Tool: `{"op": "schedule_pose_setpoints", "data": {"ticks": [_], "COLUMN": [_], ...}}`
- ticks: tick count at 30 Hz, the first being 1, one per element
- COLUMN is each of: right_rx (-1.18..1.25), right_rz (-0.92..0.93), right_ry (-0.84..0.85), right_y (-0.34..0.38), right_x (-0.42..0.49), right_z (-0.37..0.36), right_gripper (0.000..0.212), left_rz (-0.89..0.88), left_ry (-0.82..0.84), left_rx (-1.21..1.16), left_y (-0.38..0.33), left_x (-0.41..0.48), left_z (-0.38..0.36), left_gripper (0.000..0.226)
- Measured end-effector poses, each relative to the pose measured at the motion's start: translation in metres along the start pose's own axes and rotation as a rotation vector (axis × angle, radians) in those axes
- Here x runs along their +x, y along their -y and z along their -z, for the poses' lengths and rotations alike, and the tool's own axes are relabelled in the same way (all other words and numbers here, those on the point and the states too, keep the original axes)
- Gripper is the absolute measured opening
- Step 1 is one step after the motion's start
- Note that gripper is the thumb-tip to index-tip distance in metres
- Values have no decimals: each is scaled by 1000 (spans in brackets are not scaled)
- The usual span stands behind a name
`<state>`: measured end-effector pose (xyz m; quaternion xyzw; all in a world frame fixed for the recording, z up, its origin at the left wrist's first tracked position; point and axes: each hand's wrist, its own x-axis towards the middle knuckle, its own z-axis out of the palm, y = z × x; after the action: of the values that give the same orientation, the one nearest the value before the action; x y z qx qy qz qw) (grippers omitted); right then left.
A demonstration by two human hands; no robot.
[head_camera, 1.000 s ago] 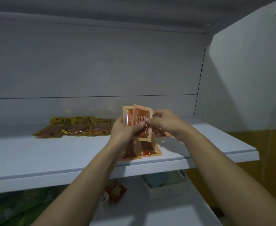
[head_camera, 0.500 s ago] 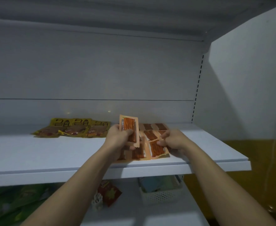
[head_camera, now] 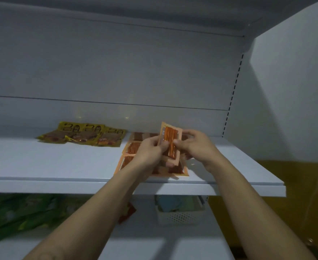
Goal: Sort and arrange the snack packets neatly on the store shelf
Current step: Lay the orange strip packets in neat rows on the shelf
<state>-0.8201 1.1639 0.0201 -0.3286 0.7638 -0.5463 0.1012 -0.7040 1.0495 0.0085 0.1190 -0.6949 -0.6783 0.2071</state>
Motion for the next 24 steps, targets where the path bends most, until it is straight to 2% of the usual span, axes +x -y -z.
{"op": "schedule_pose_setpoints", "data": {"ticks": [2, 4, 6, 9, 11, 14, 16, 21, 24], "right_rx": [47, 38, -33, 31, -8, -422, -600, -730, -766], "right_rz": [25, -9, -91, -234, -261, -147, -106, 17, 48], "right_ry": [-77, -155, -165, -120, -139, -146, -131, -81, -124], "right_y": [-1, -6, -16, -39, -50, -59, -60, -65, -71], "right_x": [-1, -2, -7, -15, -18, -15, -14, -21, -25], "right_z": [8, 24, 40, 48, 48, 52, 52, 42, 37], "right_gripper": [35, 36, 37, 35, 28, 18, 22, 33, 32], "left_rz": [-73, -196, -313, -454, -481, -513, -530, -545, -533], "left_ry": [13, -15, -58, 53, 98, 71, 68, 107, 123], "left_rx": [178, 614, 1044, 1307, 1386, 1426, 1428, 1457, 1465], "left_y": [2, 9, 22, 40, 49, 54, 57, 58, 59], "left_x": [4, 10, 14, 12, 11, 9, 9, 9, 10], "left_z": [-8, -8, -2, 2, -1, -3, -2, -3, -3], "left_gripper": [27, 35, 47, 44, 51, 64, 65, 57, 57]}}
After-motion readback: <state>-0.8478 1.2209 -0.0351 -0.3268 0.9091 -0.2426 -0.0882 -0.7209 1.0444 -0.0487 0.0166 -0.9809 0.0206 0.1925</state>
